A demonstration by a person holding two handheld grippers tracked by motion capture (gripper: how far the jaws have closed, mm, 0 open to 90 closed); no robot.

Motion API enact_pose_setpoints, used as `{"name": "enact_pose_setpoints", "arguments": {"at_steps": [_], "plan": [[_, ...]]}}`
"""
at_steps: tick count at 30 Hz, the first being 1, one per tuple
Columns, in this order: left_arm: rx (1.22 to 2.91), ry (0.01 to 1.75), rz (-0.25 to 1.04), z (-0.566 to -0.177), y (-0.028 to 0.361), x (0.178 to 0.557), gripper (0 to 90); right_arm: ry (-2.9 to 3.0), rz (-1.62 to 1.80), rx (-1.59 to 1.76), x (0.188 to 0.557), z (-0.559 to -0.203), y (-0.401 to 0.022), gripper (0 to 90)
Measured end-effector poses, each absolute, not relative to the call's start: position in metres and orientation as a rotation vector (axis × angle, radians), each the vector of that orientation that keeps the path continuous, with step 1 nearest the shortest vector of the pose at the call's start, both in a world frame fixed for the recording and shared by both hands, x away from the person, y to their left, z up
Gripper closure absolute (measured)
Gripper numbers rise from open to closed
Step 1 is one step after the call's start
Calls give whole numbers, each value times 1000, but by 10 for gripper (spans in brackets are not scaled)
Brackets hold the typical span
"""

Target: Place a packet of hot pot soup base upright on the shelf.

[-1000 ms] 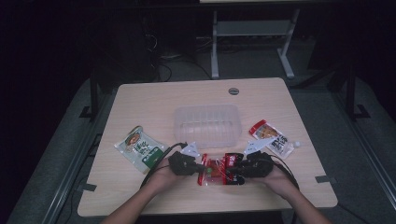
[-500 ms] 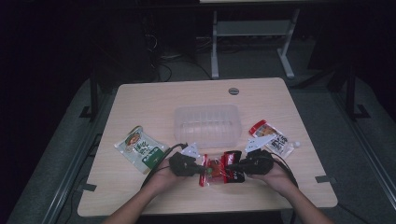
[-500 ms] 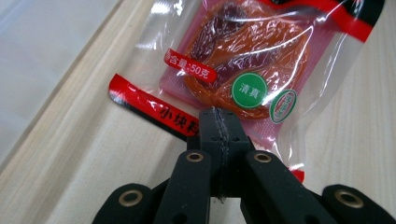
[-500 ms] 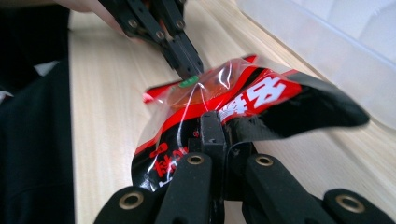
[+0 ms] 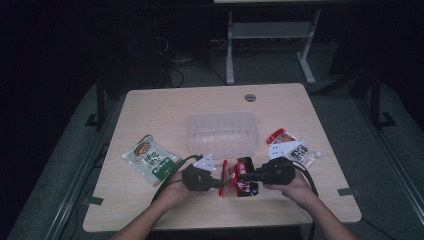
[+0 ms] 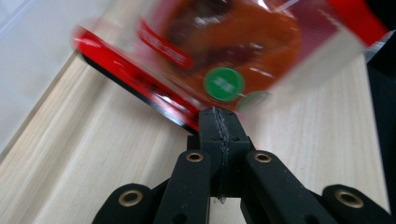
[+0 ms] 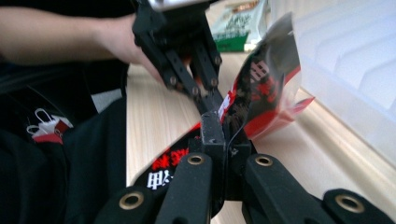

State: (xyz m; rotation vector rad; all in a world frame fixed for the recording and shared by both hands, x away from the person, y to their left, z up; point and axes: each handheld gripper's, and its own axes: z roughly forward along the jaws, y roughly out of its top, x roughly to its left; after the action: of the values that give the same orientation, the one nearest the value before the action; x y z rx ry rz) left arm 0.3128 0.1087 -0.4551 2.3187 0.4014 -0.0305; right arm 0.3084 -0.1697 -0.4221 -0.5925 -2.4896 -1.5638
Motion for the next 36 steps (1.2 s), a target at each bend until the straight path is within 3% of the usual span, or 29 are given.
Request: {"name": "enact_pose_setpoints", "arguments": {"at_steps": [17, 36], "plan": [[2249, 392, -43, -435, 128, 303, 863, -2464, -1607, -557, 308, -410, -180, 900], [2248, 536, -14, -430, 182, 284, 699, -2473, -1684, -494, 312, -385, -189, 900]]}}
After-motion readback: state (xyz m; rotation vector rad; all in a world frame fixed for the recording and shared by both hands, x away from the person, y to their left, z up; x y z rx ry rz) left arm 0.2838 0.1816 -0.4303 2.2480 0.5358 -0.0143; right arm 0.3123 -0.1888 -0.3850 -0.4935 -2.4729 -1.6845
